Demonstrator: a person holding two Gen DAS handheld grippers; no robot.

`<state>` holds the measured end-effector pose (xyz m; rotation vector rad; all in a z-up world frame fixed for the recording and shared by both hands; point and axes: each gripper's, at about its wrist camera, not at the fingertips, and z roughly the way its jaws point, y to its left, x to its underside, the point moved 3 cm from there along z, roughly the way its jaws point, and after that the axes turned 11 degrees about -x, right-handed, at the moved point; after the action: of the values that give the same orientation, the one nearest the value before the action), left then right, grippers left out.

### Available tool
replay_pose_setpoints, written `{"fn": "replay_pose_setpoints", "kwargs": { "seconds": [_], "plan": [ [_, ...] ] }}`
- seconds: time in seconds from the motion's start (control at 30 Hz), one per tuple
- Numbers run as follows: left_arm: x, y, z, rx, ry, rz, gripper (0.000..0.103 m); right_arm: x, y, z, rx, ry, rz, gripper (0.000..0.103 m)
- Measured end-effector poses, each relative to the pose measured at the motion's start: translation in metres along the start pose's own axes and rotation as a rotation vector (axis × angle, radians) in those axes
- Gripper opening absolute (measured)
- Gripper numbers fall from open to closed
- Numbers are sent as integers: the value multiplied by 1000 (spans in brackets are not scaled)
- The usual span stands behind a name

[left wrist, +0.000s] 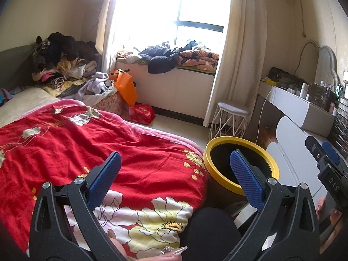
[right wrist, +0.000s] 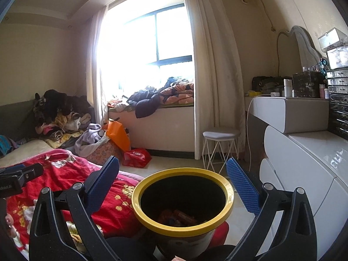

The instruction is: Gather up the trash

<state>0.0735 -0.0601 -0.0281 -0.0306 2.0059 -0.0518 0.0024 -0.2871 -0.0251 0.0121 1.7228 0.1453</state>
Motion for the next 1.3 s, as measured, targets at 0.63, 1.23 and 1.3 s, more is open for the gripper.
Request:
{"fn": "replay_pose_setpoints", "kwargs": {
  "seconds": [0.63,1.23,1.3],
  "plan": [
    [-2,1,1,-2,-4,-1,92,2,-1,-1,2,5,-1,97],
    [-2,2,1,-3,-3,1,92,1,-3,-2,6,3,-1,97],
    [-2,2,1,-1,-3,1,92,1,-3,-2,6,2,-2,97]
  ]
}}
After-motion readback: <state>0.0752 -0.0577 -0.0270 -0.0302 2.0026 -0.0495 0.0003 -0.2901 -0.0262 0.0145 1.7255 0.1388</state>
